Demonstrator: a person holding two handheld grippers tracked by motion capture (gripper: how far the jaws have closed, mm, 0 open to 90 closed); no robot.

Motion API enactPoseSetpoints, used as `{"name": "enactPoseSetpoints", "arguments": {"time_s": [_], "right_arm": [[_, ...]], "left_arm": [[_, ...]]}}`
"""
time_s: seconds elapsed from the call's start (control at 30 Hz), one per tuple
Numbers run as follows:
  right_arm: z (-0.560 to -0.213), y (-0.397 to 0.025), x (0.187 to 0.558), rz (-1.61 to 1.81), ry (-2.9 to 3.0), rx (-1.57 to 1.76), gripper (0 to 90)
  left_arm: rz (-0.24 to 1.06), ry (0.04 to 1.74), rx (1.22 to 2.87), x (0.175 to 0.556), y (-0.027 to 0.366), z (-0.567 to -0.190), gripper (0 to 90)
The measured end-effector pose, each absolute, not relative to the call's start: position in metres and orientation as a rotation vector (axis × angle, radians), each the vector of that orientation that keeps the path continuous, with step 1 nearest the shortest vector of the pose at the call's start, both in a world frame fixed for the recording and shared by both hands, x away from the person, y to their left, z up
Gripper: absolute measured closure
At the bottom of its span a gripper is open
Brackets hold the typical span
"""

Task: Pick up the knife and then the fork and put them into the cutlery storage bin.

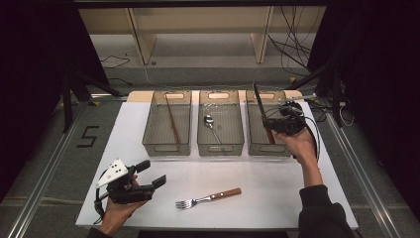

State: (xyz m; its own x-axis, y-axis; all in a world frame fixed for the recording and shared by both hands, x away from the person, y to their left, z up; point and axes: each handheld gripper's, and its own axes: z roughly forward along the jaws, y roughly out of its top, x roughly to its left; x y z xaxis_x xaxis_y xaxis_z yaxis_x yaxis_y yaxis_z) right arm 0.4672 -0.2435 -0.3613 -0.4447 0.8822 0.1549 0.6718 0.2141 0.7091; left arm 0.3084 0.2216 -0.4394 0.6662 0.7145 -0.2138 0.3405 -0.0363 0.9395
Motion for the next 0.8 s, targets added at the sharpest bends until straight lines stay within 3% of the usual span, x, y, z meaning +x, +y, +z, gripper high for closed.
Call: {"name": "enactPoseSetpoints", "arguments": {"time_s": [0.8], "right_arm": [[-0.375, -0.239, 0.500, 1.004, 2.144, 1.629, 77.2]], "left_arm": [[0.372, 0.876, 1.635, 0.308, 0.222, -0.439, 15.3]]}}
